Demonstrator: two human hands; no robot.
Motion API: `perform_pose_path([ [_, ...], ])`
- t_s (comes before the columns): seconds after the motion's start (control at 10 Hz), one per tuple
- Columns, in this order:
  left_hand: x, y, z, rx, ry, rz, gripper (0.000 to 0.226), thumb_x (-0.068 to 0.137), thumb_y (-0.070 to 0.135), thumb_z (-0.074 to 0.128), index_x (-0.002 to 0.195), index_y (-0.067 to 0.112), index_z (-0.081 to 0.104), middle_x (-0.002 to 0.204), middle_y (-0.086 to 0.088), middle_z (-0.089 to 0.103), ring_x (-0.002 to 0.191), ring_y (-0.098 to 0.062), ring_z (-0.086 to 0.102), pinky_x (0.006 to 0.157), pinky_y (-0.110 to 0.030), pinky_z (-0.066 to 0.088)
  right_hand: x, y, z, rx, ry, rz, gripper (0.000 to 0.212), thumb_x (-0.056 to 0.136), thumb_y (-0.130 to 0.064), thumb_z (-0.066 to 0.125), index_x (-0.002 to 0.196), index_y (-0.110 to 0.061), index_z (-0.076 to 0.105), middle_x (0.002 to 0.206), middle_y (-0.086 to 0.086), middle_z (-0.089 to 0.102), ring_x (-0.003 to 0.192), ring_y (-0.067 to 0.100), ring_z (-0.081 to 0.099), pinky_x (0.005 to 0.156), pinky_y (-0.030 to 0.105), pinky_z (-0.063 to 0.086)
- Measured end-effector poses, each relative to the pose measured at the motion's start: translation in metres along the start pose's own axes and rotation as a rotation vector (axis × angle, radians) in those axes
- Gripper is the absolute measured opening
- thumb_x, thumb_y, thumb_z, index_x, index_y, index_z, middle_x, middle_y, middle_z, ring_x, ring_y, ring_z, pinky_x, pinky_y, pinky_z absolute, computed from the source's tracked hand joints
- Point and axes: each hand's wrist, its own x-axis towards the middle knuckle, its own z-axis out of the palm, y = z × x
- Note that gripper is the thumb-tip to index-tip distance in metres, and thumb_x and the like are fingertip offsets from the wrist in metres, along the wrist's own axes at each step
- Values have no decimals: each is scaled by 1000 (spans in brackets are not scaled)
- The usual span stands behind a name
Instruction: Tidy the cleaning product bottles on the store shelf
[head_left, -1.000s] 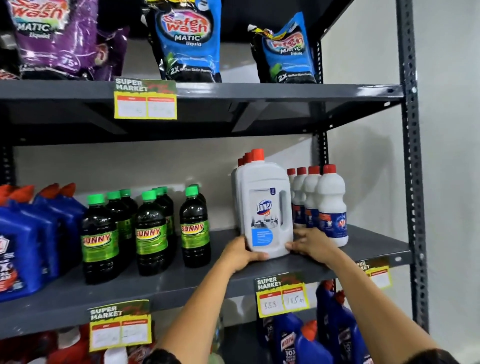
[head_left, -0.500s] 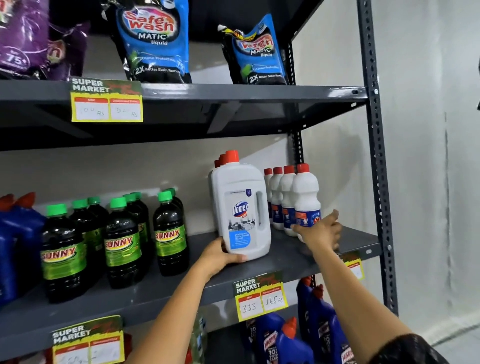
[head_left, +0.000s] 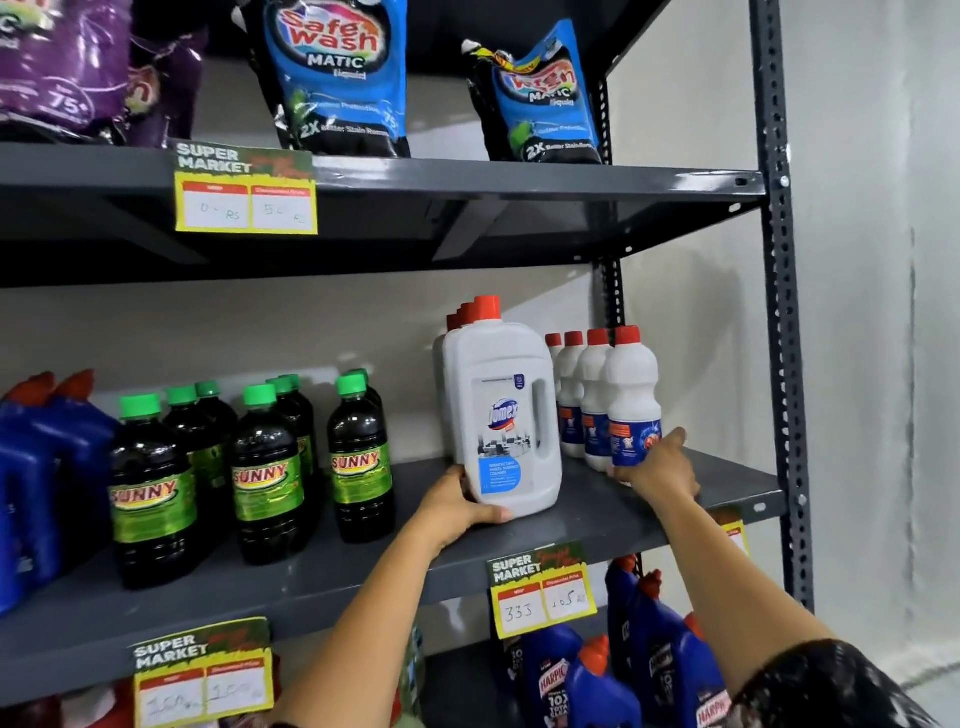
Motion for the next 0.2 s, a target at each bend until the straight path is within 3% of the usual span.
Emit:
perform_pose_path([
  [0.1,1,-5,-5,61,8,0,78,52,17,90,122,16,55,121,1,67,112,-16,62,100,-37,48,-2,-2,3,-29,-14,-7,116,69,-32,84,149,-11,3,134,23,54,123,45,52,106,59,35],
  [0.2,-6,-3,-3,94,32,-7,68,56,19,89,116,15,57,120,0,67,112,-18,61,97,-33,48,0,-3,2,-42,1,7,124,66,-36,85,149,-14,-4,134,24,54,121,47,53,105,62,36],
])
